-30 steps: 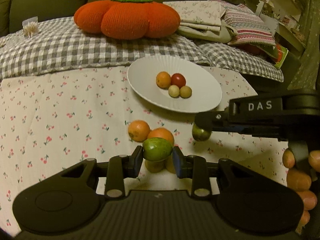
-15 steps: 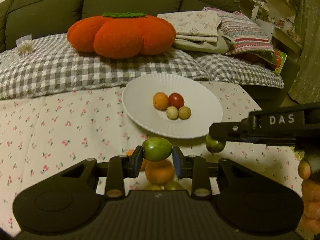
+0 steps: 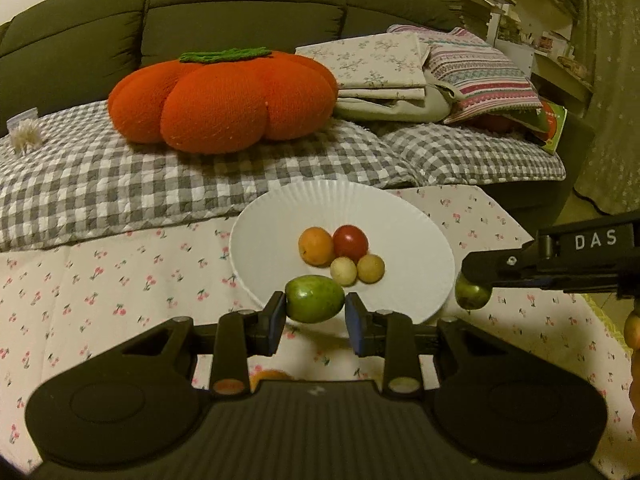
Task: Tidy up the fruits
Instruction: 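Carry both green fruits onto the white plate and open both tools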
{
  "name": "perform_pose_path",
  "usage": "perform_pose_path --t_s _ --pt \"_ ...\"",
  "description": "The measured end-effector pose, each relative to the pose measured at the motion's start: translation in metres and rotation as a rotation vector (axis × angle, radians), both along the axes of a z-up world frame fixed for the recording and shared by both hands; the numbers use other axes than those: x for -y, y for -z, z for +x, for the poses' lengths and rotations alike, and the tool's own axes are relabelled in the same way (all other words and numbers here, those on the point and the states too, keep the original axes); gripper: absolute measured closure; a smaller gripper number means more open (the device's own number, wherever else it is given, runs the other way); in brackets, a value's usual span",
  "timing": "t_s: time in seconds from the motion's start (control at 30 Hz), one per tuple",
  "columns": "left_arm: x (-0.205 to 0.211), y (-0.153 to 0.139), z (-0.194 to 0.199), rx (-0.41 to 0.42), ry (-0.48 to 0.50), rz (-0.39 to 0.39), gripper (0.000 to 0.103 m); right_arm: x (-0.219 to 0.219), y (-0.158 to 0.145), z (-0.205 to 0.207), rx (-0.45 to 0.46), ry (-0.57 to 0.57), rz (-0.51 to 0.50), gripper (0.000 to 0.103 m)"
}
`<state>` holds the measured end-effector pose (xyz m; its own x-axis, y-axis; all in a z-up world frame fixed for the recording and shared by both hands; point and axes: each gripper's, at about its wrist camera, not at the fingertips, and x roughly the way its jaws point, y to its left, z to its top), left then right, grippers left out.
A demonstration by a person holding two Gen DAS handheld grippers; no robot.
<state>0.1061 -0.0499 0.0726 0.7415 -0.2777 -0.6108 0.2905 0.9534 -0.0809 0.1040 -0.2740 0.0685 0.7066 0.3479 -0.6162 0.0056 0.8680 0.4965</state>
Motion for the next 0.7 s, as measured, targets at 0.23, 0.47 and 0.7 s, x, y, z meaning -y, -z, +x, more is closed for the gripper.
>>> perform_pose_path --t_s 0.23,0.47,0.7 --pt "0.011 0.013 0.019 -0.023 0.012 0.0 0.073 0.008 0.003 0.012 0.003 0.032 -0.026 0.078" --pt "0.014 0.025 0.032 -0.037 0.004 0.0 0.073 0.007 0.01 0.029 0.013 0.03 -0.069 0.078" --pt "0.015 0.033 0.037 -0.046 0.005 -0.003 0.072 -0.002 0.021 0.037 0.0 -0.008 -0.088 0.078"
